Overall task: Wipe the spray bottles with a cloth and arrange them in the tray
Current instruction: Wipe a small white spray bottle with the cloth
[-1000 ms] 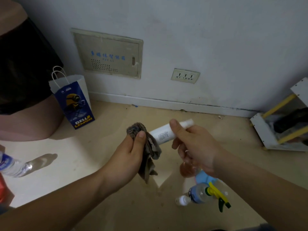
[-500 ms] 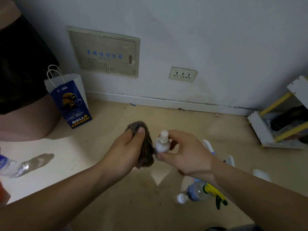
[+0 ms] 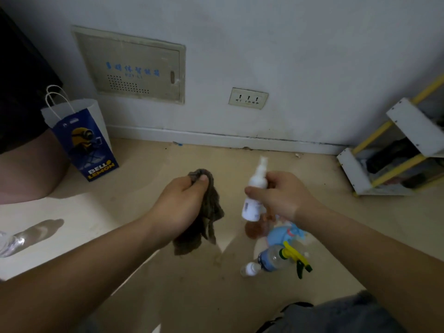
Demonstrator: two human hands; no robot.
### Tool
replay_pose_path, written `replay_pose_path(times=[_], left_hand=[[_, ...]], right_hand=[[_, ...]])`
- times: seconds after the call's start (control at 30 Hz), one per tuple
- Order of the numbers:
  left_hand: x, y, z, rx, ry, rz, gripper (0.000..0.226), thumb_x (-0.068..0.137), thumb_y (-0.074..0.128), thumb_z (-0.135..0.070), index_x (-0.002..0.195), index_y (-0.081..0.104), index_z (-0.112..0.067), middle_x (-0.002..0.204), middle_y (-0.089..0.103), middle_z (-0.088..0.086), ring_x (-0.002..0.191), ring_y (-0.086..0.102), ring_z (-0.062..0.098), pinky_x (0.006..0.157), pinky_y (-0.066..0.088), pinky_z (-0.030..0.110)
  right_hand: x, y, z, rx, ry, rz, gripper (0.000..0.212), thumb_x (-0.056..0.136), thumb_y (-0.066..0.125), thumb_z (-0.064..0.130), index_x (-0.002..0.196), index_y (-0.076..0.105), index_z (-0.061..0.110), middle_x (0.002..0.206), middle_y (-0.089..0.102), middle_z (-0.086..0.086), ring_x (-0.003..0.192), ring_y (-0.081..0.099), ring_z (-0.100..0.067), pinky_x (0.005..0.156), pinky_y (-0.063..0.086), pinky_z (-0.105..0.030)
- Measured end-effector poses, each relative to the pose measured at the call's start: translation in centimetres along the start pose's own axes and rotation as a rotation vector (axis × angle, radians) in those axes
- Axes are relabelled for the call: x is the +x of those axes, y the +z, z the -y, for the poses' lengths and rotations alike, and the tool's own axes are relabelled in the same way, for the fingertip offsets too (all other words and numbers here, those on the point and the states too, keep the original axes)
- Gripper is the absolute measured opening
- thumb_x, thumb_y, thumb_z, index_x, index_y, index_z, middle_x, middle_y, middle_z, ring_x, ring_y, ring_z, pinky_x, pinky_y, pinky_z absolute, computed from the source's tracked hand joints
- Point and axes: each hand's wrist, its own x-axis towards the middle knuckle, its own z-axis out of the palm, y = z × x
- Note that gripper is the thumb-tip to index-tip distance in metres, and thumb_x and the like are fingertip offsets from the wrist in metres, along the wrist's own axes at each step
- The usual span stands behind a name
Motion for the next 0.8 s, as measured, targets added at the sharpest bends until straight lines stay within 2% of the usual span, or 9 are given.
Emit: replay_pose_path(times=[0.07, 0.17, 0.23, 0.27, 0.4, 0.53, 0.63, 0.73, 0.8], left_hand=[[0.6, 0.1, 0.3, -0.007, -0.056, -0.021, 0.049, 0.109, 0.040, -0.045, 0.106, 0.072, -0.009, 0.099, 0.076, 0.014, 0.093, 0.074, 0.030, 0.096, 0.056, 0.044], [1.3, 0.6, 0.5, 0.012, -0.126, -0.018, 0.049, 0.108, 0.040, -0.045, 0.106, 0.071, -0.007, 0.098, 0.076, 0.017, 0.092, 0.074, 0.035, 0.097, 0.056, 0.053], [1.5, 1.4, 0.6, 0.054, -0.137, 0.023, 0.051, 0.107, 0.040, -0.046, 0.108, 0.070, -0.005, 0.101, 0.075, 0.018, 0.094, 0.073, 0.035, 0.099, 0.055, 0.054], [1.7, 1.8, 0.5, 0.076, -0.138, 0.048, 0.050, 0.107, 0.040, -0.046, 0.109, 0.070, -0.006, 0.104, 0.074, 0.018, 0.096, 0.073, 0.034, 0.101, 0.054, 0.054], [2.7, 2.5, 0.0, 0.100, -0.159, 0.128, 0.045, 0.110, 0.042, -0.038, 0.105, 0.073, -0.006, 0.098, 0.078, 0.016, 0.091, 0.076, 0.033, 0.097, 0.057, 0.050], [5.4, 2.8, 0.2, 0.131, -0.213, 0.071, 0.046, 0.108, 0.043, -0.037, 0.097, 0.067, 0.000, 0.106, 0.072, 0.026, 0.092, 0.069, 0.033, 0.102, 0.051, 0.054], [7.9, 3.7, 1.5, 0.111, -0.266, 0.047, 0.052, 0.107, 0.044, -0.041, 0.111, 0.068, 0.006, 0.113, 0.070, 0.029, 0.101, 0.070, 0.041, 0.101, 0.052, 0.053], [10.2, 4.7, 3.5, 0.093, -0.305, 0.059, 0.053, 0.108, 0.043, -0.042, 0.113, 0.069, 0.003, 0.111, 0.071, 0.029, 0.102, 0.070, 0.044, 0.100, 0.055, 0.056], [11.9, 5.1, 4.9, 0.095, -0.331, 0.058, 0.053, 0.108, 0.043, -0.045, 0.105, 0.067, 0.002, 0.108, 0.072, 0.028, 0.103, 0.070, 0.046, 0.099, 0.055, 0.055]], right_hand=[[0.0, -0.9, -0.6, 0.038, 0.011, -0.111, 0.026, 0.086, 0.080, 0.030, 0.102, 0.071, 0.013, 0.093, 0.074, -0.002, 0.086, 0.070, -0.016, 0.070, 0.053, -0.026], [-0.3, -1.2, -1.5, 0.162, 0.045, -0.195, 0.028, 0.089, 0.077, 0.023, 0.113, 0.066, 0.013, 0.098, 0.070, 0.001, 0.083, 0.064, -0.003, 0.062, 0.048, -0.012], [-0.2, -1.3, -1.9, 0.222, 0.070, -0.210, 0.027, 0.089, 0.077, 0.020, 0.113, 0.064, 0.015, 0.095, 0.068, 0.003, 0.079, 0.061, 0.000, 0.055, 0.046, -0.010], [0.0, -1.4, -2.2, 0.237, 0.082, -0.208, 0.027, 0.089, 0.077, 0.020, 0.111, 0.064, 0.014, 0.094, 0.067, 0.004, 0.079, 0.061, -0.001, 0.056, 0.047, -0.010], [2.4, -1.7, -3.1, 0.240, 0.091, -0.201, 0.027, 0.086, 0.078, 0.019, 0.110, 0.066, 0.012, 0.095, 0.070, -0.002, 0.081, 0.066, -0.011, 0.074, 0.059, -0.036], [6.1, 0.3, -4.4, 0.358, 0.199, -0.206, 0.025, 0.085, 0.073, 0.011, 0.108, 0.064, 0.013, 0.098, 0.070, -0.011, 0.079, 0.068, -0.023, 0.070, 0.059, -0.039], [8.9, 3.7, -6.2, 0.513, 0.279, -0.227, 0.023, 0.085, 0.068, 0.004, 0.107, 0.064, 0.011, 0.099, 0.070, -0.018, 0.075, 0.068, -0.028, 0.062, 0.058, -0.037], [11.9, 7.8, -8.5, 0.556, 0.336, -0.178, 0.038, 0.086, 0.069, 0.006, 0.124, 0.063, 0.011, 0.108, 0.069, -0.011, 0.091, 0.071, -0.030, 0.079, 0.064, -0.046], [14.1, 10.5, -10.0, 0.584, 0.412, -0.160, 0.051, 0.088, 0.071, 0.007, 0.137, 0.056, 0.014, 0.115, 0.067, -0.008, 0.095, 0.070, -0.031, 0.084, 0.062, -0.048]])
